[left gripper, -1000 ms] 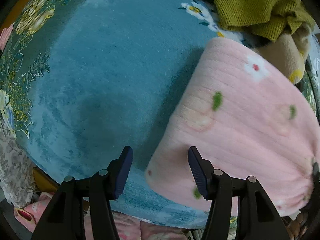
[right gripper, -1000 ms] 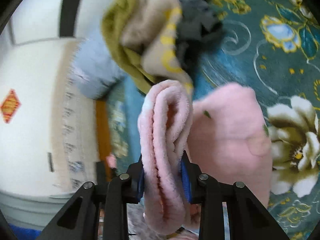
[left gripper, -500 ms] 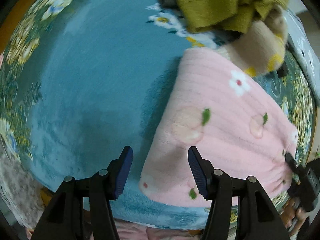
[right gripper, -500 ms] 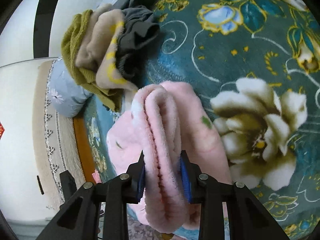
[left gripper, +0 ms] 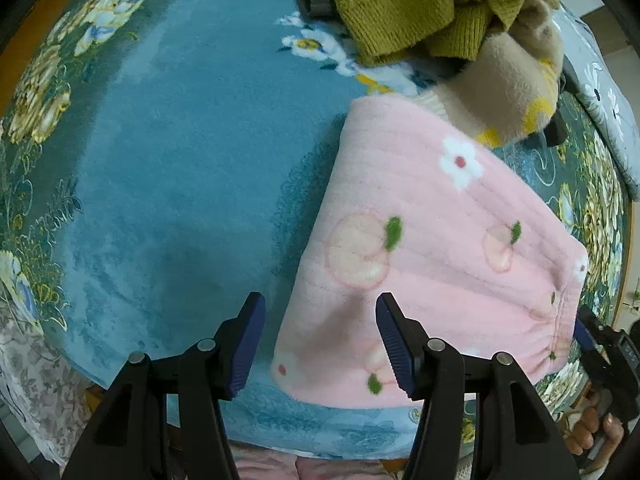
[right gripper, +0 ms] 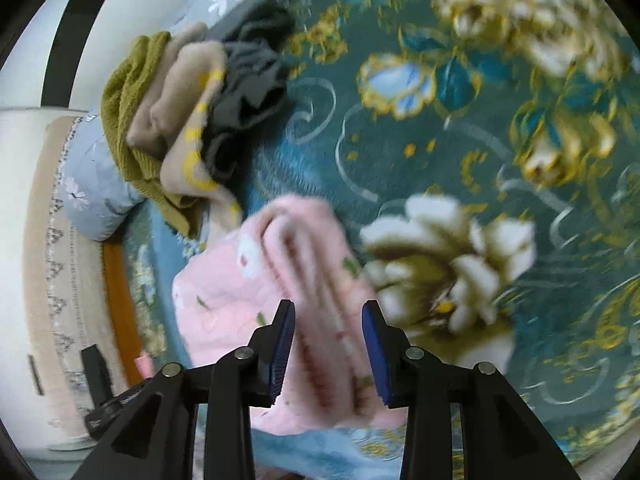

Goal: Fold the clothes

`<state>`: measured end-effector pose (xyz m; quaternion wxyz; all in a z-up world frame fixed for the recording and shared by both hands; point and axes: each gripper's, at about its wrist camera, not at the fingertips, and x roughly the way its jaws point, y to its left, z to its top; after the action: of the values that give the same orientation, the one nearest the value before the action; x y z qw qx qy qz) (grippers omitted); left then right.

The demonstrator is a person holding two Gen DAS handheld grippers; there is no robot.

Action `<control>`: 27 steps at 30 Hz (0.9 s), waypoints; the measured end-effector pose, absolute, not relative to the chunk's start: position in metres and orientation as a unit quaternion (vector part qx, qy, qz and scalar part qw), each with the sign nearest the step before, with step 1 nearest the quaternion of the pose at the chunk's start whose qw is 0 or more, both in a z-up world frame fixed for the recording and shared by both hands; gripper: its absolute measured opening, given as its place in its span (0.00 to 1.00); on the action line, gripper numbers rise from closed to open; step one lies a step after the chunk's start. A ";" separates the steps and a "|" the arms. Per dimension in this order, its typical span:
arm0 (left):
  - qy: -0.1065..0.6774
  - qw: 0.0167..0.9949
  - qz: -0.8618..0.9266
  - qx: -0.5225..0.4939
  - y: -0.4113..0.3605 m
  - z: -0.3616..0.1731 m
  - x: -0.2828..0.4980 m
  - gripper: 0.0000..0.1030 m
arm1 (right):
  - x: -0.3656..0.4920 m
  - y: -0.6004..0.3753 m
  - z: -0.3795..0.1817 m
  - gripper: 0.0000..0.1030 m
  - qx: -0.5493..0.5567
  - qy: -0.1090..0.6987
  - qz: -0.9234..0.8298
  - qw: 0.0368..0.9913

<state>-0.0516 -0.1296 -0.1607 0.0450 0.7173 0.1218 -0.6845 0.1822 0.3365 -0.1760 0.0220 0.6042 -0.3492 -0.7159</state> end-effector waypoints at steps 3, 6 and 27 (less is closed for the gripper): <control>0.122 0.036 -0.695 0.707 -0.100 -0.155 -0.033 0.57 | 0.180 0.316 -0.155 0.37 0.595 -0.314 -0.738 0.050; 0.096 -0.011 -0.706 0.702 -0.059 -0.147 -0.039 0.57 | 0.182 0.278 -0.144 0.38 0.600 -0.274 -0.744 0.108; 0.045 -0.077 -0.685 0.723 -0.041 -0.191 -0.007 0.57 | 0.198 0.279 -0.214 0.33 0.648 -0.240 -0.721 0.055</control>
<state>-0.0074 -0.0406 -0.1909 -0.0768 0.7234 0.0451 -0.6847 0.1985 0.2790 -0.2139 0.0551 0.6476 -0.2404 -0.7210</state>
